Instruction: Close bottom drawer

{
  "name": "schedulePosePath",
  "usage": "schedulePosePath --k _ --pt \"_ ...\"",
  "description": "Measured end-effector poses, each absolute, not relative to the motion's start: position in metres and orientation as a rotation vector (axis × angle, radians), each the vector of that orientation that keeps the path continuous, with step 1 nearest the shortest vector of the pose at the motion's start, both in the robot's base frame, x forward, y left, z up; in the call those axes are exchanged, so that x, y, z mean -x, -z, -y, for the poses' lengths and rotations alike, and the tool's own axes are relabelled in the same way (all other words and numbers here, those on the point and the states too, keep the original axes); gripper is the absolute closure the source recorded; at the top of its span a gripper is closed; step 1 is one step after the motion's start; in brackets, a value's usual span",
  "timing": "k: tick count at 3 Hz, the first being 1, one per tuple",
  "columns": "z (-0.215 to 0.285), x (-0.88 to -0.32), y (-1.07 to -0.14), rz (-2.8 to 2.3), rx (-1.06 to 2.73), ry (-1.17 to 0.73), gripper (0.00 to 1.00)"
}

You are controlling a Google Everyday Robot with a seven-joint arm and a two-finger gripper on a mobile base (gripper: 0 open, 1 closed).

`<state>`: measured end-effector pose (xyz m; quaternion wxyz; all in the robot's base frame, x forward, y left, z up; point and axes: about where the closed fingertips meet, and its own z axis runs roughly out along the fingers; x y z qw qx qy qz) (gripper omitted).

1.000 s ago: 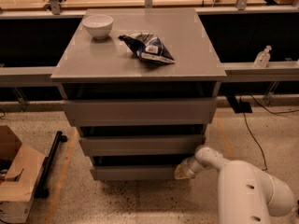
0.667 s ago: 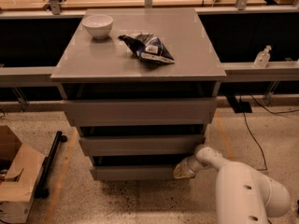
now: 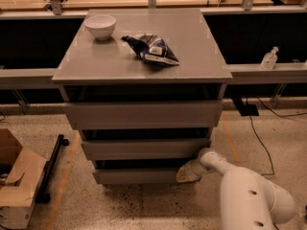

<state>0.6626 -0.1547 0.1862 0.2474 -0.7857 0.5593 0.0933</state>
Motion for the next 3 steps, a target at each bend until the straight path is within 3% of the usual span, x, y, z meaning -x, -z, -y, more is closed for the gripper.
schedulePosePath --k 1,2,3 --pt "0.1547 -0.6793 -0.1851 -1.487 2.139 -0.203 1.00" --pt "0.1548 -0.6786 -0.1852 -1.487 2.139 -0.203 0.82" --pt "0.1518 -0.6762 -0.1822 -1.485 2.142 -0.212 0.51"
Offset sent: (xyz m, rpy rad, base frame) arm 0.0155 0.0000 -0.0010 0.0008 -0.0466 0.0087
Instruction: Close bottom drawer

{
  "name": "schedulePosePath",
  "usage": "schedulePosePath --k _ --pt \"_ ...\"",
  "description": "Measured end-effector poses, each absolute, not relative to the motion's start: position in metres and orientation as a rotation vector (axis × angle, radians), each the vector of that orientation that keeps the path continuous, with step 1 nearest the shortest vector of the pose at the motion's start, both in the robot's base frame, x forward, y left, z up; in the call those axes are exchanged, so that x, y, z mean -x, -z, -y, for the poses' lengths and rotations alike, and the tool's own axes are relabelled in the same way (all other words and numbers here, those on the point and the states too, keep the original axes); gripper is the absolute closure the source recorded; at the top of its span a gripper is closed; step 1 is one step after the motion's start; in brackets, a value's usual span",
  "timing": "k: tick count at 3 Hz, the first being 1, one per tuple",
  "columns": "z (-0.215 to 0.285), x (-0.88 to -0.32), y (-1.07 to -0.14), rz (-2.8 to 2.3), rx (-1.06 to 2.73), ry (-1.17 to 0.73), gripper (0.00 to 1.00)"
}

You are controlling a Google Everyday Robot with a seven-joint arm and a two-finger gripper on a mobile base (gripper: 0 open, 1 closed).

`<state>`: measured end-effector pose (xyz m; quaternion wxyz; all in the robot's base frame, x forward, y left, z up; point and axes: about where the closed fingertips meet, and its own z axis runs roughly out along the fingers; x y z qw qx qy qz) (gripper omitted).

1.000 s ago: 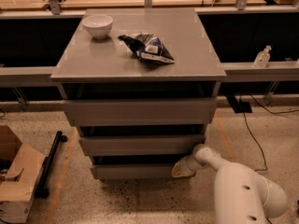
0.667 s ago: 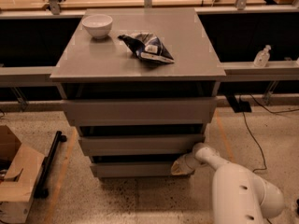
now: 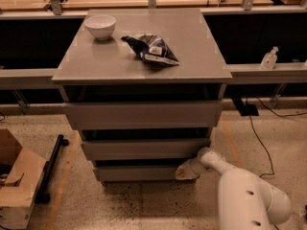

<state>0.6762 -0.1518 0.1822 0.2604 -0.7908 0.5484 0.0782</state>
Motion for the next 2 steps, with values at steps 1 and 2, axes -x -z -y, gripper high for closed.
schedulePosePath --k 1,2 --pt "0.1499 -0.6747 -0.1803 -1.484 2.143 -0.217 0.28" --pt "0.1477 -0.6729 -0.1780 -1.483 2.144 -0.223 0.04"
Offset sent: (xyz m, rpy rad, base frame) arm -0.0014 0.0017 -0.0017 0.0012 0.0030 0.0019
